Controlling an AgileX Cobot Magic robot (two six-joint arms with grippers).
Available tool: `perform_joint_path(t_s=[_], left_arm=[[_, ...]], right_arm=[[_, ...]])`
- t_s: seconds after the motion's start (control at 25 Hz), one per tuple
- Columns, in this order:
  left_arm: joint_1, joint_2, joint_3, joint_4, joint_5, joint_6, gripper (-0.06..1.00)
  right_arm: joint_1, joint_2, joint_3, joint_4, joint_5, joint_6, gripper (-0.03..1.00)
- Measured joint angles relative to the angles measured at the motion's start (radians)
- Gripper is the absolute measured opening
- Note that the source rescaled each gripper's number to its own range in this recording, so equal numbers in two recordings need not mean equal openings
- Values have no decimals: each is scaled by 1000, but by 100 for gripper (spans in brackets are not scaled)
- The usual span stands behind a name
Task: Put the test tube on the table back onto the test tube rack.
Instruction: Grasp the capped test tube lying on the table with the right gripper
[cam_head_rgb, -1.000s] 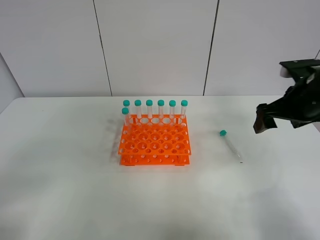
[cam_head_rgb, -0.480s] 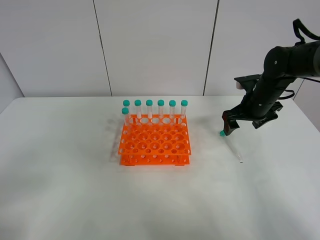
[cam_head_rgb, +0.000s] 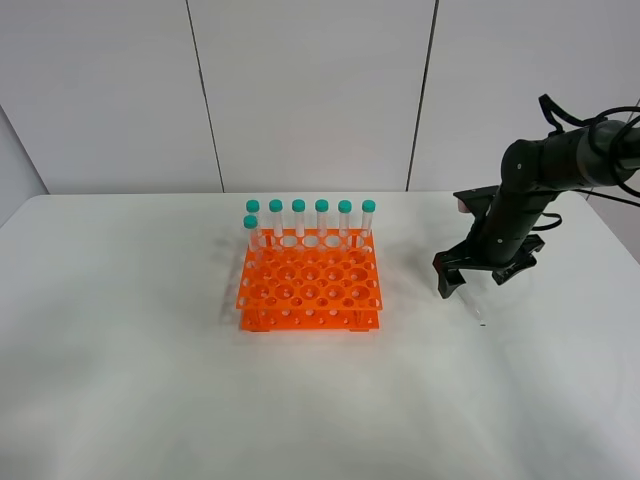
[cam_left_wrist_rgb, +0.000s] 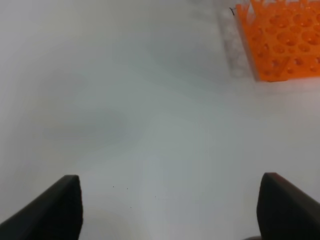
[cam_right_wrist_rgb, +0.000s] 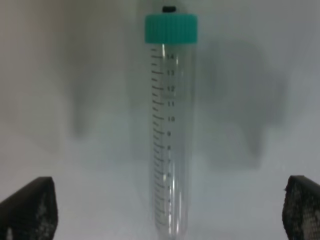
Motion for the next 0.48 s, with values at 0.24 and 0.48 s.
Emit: perform_joint_path(t_s=[0.24, 0.48], left_arm=[[0, 0, 0, 0, 0, 0, 100], [0, 0, 0, 0, 0, 0, 100]], right_arm=[[0, 35, 0, 0, -25, 1, 100], [0, 63, 0, 0, -37, 10, 100]])
